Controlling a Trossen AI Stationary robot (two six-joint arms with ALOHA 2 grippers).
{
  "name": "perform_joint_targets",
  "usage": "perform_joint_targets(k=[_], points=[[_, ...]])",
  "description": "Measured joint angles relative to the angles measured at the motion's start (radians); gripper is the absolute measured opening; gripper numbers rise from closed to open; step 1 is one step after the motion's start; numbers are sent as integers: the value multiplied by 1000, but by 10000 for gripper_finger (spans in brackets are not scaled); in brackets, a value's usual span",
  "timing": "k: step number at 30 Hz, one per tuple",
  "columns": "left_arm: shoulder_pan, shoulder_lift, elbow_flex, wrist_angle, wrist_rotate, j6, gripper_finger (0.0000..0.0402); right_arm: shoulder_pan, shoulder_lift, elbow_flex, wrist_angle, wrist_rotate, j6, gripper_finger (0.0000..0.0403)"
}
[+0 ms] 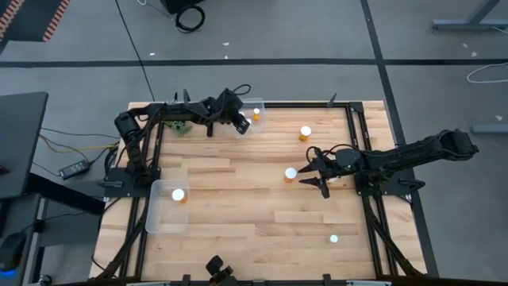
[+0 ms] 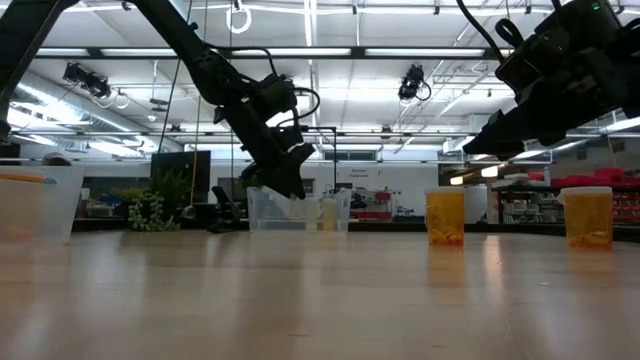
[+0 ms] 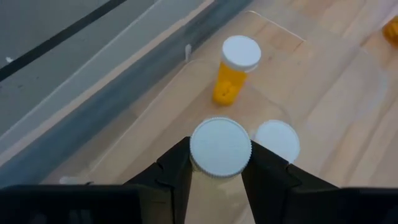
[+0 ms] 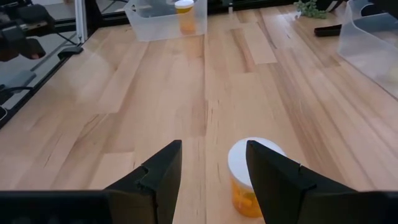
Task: Pick and place medicine bottles into bin by pill shape (circle, oval)
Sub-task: Put the left small yellow pill bottle into the top transparent bin
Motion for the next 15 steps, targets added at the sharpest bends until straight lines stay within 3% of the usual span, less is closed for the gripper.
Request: perform_joint_targets(k=[15], points=[[20, 0, 0, -40, -26, 0, 131, 0, 0, 0, 0, -4, 0, 186]])
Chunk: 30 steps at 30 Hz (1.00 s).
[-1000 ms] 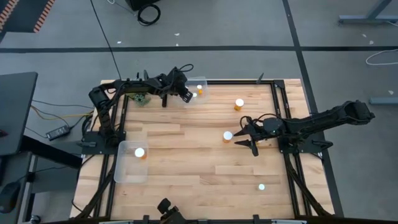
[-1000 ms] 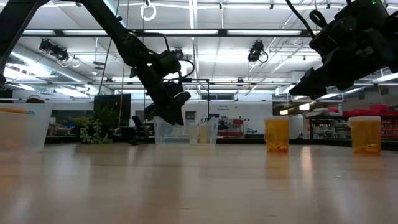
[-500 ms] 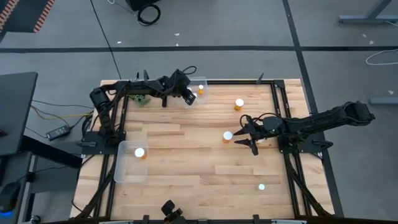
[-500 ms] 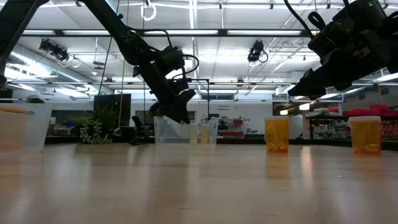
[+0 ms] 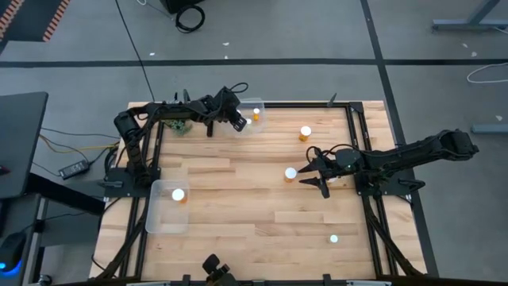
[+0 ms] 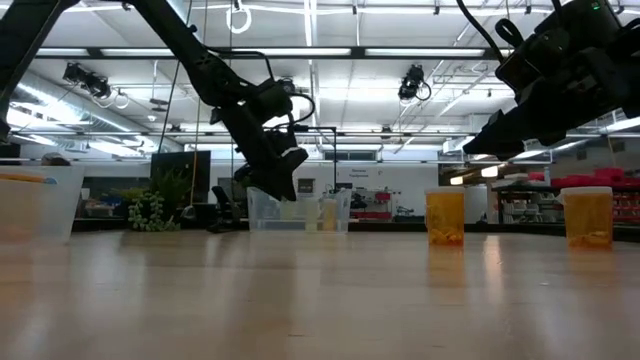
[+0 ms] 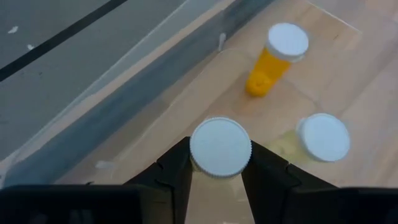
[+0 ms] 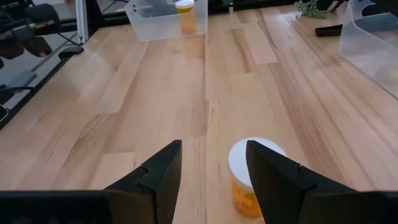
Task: Pick and place medicine bottles into bin by pill shape (circle, oval)
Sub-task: Put the left small yellow pill bottle into the top transparent bin
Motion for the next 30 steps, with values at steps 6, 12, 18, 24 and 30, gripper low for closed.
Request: perform_joint_targets(k=[6, 12, 18, 24, 30], points=[[-2, 0, 0, -4, 2, 0, 131, 0, 0, 0, 0, 0, 0, 186], [-1, 0, 0, -4, 2, 0, 131, 0, 0, 0, 0, 0, 0, 186], [-1, 0, 0, -4, 2, 1, 132, 0, 0, 0, 0, -1, 1, 186], [-4, 0, 0, -11, 2, 25, 139, 0, 0, 0, 0, -1, 2, 186], [-7, 0, 0, -4, 3, 26, 130, 0, 0, 0, 0, -1, 3, 186]])
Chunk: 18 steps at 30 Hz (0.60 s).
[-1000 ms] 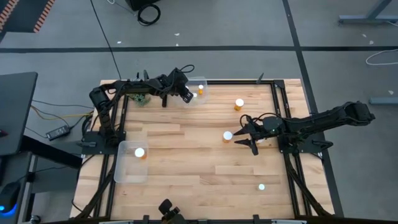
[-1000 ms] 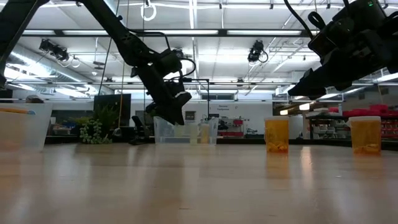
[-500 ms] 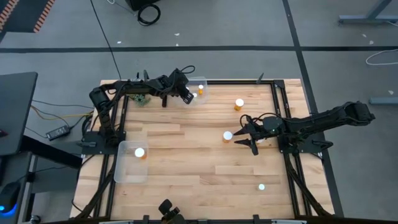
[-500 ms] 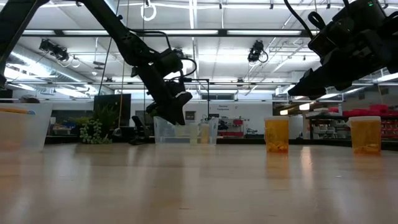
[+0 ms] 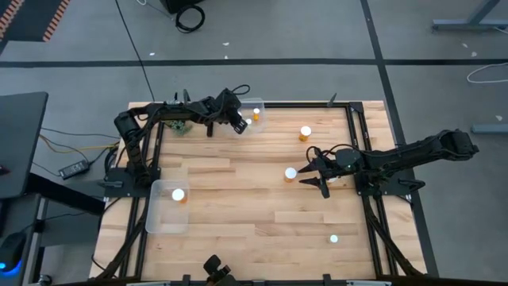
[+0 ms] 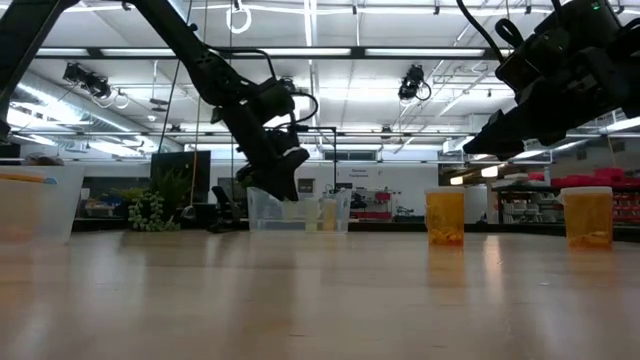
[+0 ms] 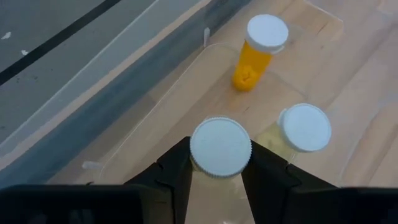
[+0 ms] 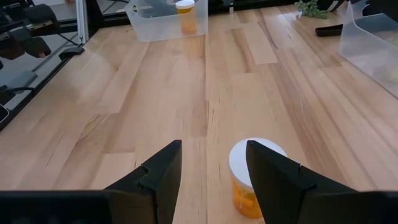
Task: Pick and place medicine bottles into bin by pill shape (circle, oval)
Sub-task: Put the left small yellow pill bottle into the top transparent bin
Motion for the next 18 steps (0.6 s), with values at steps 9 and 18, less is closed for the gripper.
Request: perform_joint_targets(k=[9, 18], points=[[0, 0, 0, 51, 0, 1, 133, -3, 0, 0, 0, 0, -3, 186], [-6, 13, 0, 69, 4, 1, 133, -34, 0, 0, 0, -32, -1, 186]])
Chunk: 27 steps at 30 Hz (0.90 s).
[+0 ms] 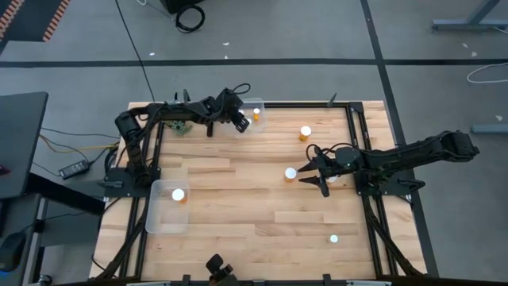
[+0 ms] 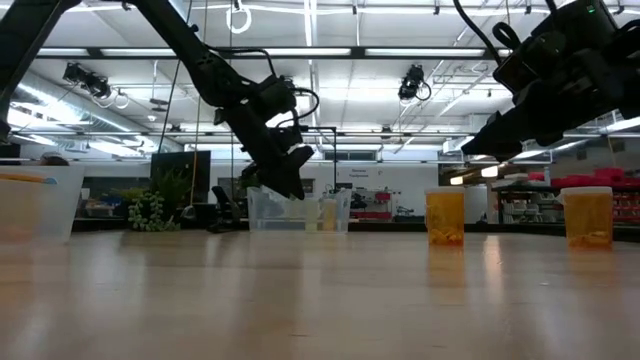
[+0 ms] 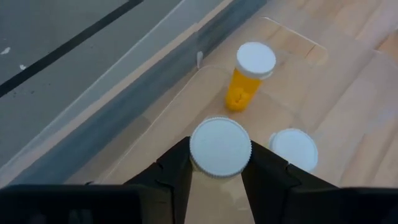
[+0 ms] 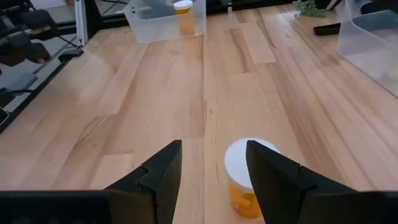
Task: Pick and place medicine bottles into bin by pill shape (circle, oval)
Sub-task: Put the left small yellow pill bottle into the top transparent bin
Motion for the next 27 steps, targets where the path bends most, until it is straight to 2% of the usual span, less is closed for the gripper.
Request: perform_joint_targets(k=[5, 21, 27], points=[[0, 40, -2, -3, 2, 5, 131, 0, 0, 0, 0, -1, 1, 186], [0, 47, 1, -5, -2, 10, 135, 0, 0, 0, -7, -4, 1, 186], [0, 49, -1, -34, -12, 10, 166, 0, 0, 0, -8, -4, 1, 186]])
